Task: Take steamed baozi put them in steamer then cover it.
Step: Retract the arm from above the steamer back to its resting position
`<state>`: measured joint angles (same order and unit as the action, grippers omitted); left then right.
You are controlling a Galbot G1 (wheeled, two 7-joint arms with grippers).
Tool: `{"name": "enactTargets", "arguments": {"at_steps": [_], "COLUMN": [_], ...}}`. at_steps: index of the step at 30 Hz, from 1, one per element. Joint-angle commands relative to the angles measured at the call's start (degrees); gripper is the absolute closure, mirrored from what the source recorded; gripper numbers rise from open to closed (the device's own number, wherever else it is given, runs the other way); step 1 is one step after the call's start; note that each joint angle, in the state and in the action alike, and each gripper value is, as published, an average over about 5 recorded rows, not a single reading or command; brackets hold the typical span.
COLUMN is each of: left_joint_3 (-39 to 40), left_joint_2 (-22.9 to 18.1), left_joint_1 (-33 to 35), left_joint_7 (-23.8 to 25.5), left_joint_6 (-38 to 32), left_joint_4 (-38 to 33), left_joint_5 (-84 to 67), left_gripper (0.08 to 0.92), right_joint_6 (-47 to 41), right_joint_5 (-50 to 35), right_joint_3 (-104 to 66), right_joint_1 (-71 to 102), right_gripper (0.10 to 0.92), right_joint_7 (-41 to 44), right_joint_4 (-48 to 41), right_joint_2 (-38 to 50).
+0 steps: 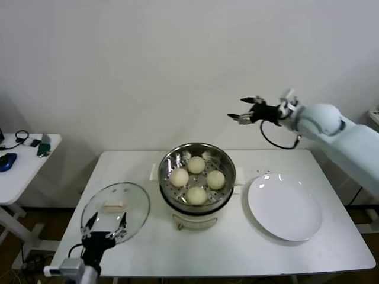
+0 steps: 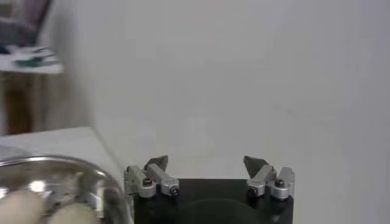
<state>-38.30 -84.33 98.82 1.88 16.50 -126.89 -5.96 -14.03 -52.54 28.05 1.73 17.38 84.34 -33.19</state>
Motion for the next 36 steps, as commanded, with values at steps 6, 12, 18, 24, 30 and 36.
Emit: {"name": "enactTargets", "arguments": {"at_steps": [6,12,18,24,30,36], "left_joint_3": [0.0,-0.4,-0.6,-1.5,-0.7,1.0], "left_joint_2": [3.3,5.5,7.2,9.5,9.5,4.9], "left_joint_1": [-4.9,-4.3,-3.6,-4.2,-4.3,-7.5], "left_joint_7": [0.6,1.0,0.0,-8.1,-16.7,-22.8], "left_joint_6": [-0.4,-4.2,-8.9,-18.0,-18.7,-19.1], "left_joint_4": [1.6,3.0,4.6,10.2,15.6,24.2], "left_joint_5": [0.8,4.9,14.1,38.8,59.4,73.0], "left_gripper": [0.177,0.177,0.177,0.177,0.177,0.177], "right_joint_6": [13.5,20.5,27.9,32.0,32.3,32.6], "right_joint_5": [3.2,5.3,14.2,18.9,22.3,24.0], "right_joint_3": [-70.3,-77.5,-72.9,-66.3,-63.0,-61.2], "right_joint_1": [76.0,90.9,95.3,96.8,97.2,96.5], "right_gripper": [0.203,0.203,0.203,0.203,0.203,0.203], "right_joint_7": [-9.2,-6.3,-5.2,-6.4,-9.5,-11.9], "right_joint_4": [12.1,14.6,14.6,15.0,14.6,14.3], "right_joint_2": [2.0,-7.9,-19.1,-26.8,-31.9,-34.7]}}
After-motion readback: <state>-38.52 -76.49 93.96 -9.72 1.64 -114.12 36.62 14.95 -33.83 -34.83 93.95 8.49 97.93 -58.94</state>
